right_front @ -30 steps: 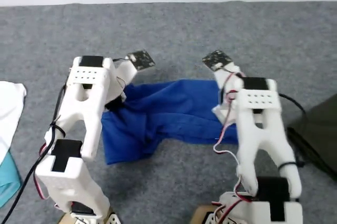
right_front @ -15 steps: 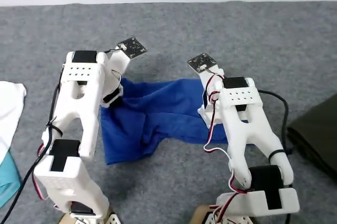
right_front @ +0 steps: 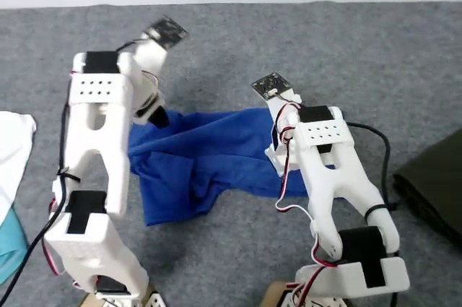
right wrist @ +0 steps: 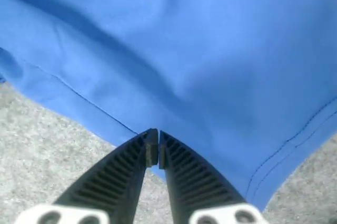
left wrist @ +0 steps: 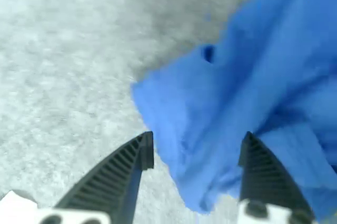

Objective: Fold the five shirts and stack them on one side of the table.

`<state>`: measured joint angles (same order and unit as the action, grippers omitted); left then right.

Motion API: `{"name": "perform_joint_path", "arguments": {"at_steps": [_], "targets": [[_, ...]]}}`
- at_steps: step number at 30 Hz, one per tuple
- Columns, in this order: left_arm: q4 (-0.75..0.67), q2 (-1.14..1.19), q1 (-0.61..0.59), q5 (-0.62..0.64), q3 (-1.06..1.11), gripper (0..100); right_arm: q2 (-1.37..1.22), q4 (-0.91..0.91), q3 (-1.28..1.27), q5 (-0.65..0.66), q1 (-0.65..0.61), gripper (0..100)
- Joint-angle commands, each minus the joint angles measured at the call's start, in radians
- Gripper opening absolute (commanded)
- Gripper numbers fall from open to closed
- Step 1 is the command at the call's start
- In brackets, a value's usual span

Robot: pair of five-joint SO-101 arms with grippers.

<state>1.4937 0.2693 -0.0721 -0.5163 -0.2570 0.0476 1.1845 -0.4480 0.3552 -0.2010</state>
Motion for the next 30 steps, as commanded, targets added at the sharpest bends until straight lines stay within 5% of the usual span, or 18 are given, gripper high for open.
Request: {"name": "perform_joint_path", "arguments": {"at_steps": [1, 9, 20, 30], "targets": [[-0.103, -0.011, -0.034, 0.029, -0.008, 22, 0.076, -0.012, 0.049, -0.009, -0.015, 0.9], [-0.261, -0.011, -0.066, 0.032, 0.191, 2, 0.079, -0.002, 0.049, -0.009, -0.015, 0.9], [-0.396, -0.008, -0.167, 0.035, 0.286, 23, 0.065, -0.021, 0.049, -0.009, 0.005, 0.9], [-0.549, 0.149, -0.126, 0.069, 0.252, 24, -0.024, -0.216, 0.048, -0.008, 0.104, 0.9]]}}
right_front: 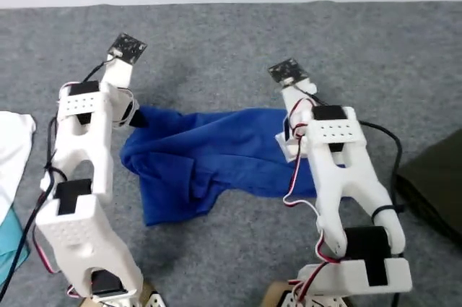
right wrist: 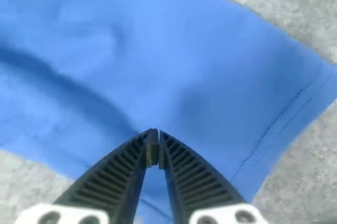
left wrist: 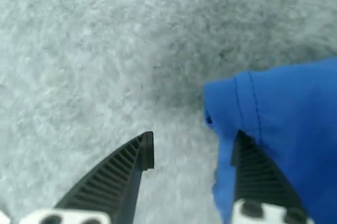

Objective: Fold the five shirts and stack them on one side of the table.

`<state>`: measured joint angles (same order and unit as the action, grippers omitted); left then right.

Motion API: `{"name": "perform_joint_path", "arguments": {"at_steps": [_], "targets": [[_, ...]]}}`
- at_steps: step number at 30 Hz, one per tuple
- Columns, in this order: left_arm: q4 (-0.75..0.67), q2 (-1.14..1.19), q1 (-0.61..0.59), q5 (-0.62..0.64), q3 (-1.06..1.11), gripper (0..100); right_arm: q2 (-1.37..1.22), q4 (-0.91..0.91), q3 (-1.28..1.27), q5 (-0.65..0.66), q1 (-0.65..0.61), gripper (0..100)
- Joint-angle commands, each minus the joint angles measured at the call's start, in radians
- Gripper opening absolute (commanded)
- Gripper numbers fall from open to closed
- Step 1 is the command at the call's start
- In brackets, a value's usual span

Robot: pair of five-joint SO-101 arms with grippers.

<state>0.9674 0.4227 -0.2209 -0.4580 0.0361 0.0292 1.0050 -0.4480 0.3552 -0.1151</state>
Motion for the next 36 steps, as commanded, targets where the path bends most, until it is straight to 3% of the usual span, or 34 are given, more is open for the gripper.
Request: {"name": "perform_joint_path", "arguments": {"at_steps": [1, 9, 14, 29, 36], "targets": [[-0.021, 0.0, 0.028, 0.011, -0.05, 24, -0.019, -0.042, 0.048, -0.008, 0.022, 0.9], [-0.015, 0.123, 0.051, 0.006, -0.173, 8, -0.136, -0.124, 0.054, -0.005, 0.101, 0.9], [0.064, 0.206, 0.018, 0.005, -0.315, 2, -0.176, -0.162, 0.054, -0.002, 0.148, 0.9], [0.497, 0.293, 0.006, 0.009, -0.737, 2, -0.087, -0.143, 0.052, -0.006, 0.154, 0.9], [0.709, 0.308, 0.11, 0.009, -0.777, 2, -0.021, -0.051, 0.049, -0.006, 0.101, 0.9]]}}
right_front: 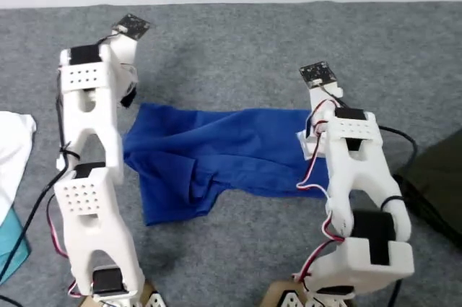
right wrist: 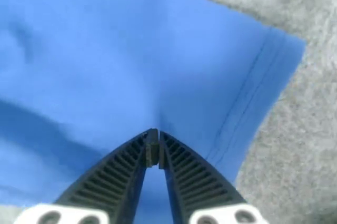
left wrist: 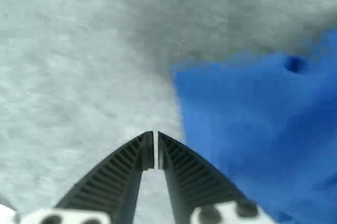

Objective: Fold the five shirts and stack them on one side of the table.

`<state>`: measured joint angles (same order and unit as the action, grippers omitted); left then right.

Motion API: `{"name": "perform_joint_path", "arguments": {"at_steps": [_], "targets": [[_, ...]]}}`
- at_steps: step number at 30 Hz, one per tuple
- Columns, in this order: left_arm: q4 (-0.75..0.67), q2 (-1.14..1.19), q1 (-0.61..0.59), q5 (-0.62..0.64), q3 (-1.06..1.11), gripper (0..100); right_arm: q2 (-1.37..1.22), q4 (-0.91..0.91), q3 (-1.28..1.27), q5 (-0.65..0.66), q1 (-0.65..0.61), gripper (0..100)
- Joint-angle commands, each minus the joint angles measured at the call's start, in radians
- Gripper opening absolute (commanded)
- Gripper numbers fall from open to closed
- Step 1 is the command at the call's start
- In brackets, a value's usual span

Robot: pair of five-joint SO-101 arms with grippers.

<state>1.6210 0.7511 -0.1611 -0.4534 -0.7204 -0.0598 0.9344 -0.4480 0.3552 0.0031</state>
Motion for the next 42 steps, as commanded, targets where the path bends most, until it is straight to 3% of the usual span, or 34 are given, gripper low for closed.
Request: {"name": "perform_joint_path", "arguments": {"at_steps": [1, 12, 21, 27, 34, 42], "targets": [[0.055, -0.009, 0.069, 0.005, -0.01, 2, 0.067, 0.019, 0.049, -0.006, -0.019, 0.9], [0.052, 0.146, 0.14, 0.005, -0.013, 2, 0.064, 0.027, 0.048, -0.008, -0.015, 0.9], [0.06, 0.296, 0.018, 0.008, -0.297, 2, 0.061, 0.025, 0.048, -0.008, -0.015, 0.9], [0.13, 0.354, 0.008, 0.008, -0.444, 2, 0.061, 0.025, 0.048, -0.008, -0.016, 0.9], [0.132, 0.315, 0.026, 0.049, -0.483, 2, 0.07, 0.025, 0.048, -0.008, -0.039, 0.9], [0.132, 0.106, 0.054, 0.104, -0.476, 2, 0.136, 0.042, 0.048, -0.008, -0.108, 0.9]]}}
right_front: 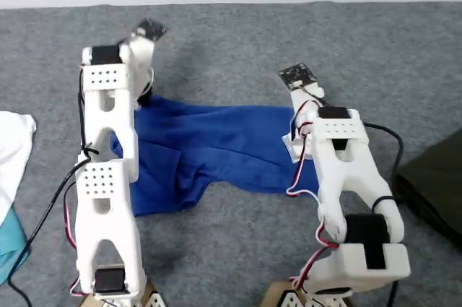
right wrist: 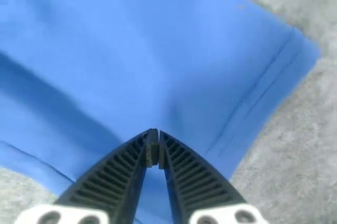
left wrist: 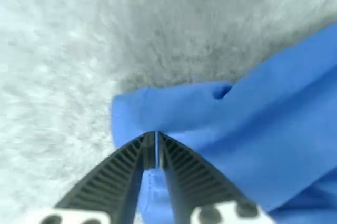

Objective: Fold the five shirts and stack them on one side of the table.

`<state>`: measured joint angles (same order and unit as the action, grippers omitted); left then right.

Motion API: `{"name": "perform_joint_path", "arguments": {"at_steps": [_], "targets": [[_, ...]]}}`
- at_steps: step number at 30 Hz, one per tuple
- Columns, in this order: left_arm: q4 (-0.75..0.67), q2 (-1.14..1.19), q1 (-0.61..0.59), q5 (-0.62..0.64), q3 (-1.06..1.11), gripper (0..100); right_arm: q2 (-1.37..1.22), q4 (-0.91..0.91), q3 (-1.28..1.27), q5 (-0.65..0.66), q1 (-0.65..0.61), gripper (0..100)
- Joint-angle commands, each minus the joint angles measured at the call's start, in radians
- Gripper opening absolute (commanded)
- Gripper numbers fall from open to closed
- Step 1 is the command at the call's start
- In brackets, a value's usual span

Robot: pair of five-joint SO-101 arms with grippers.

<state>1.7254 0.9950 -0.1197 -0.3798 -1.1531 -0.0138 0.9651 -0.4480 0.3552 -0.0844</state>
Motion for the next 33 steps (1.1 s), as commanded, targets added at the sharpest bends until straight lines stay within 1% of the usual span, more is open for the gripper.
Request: {"name": "perform_joint_path", "arguments": {"at_steps": [1, 6, 10, 13, 16, 18, 21, 23, 27, 30, 33], "targets": [[0.028, -0.163, 0.014, 0.038, -0.044, 2, 0.102, 0.012, 0.048, -0.008, -0.027, 0.9], [0.028, -0.279, 0.005, 0.107, -0.044, 2, 0.148, 0.056, 0.048, -0.009, -0.047, 0.9], [0.028, -0.371, -0.04, 0.21, -0.044, 2, 0.188, 0.116, 0.052, -0.009, -0.085, 0.9], [0.028, -0.456, -0.115, 0.285, -0.044, 2, 0.236, 0.119, 0.054, -0.009, -0.137, 0.9], [0.029, -0.539, -0.226, 0.367, -0.038, 2, 0.251, 0.113, 0.055, -0.011, -0.208, 0.9], [0.029, -0.6, -0.301, 0.391, -0.001, 2, 0.243, 0.102, 0.055, -0.057, -0.255, 0.9], [0.029, -0.713, -0.387, 0.4, 0.12, 2, 0.229, 0.056, 0.055, -0.21, -0.306, 1.1], [0.029, -0.809, -0.428, 0.4, 0.236, 2, 0.216, 0.025, 0.055, -0.275, -0.341, 1.2], [0.028, -1.02, -0.494, 0.393, 0.496, 2, 0.182, -0.018, 0.064, -0.333, -0.406, 1.7], [0.026, -1.158, -0.529, 0.39, 0.682, 2, 0.137, -0.001, 0.129, -0.374, -0.447, 7.0], [0.005, -1.275, -0.563, 0.39, 0.842, 2, 0.059, 0.065, 0.227, -0.422, -0.49, 11.6]]}}
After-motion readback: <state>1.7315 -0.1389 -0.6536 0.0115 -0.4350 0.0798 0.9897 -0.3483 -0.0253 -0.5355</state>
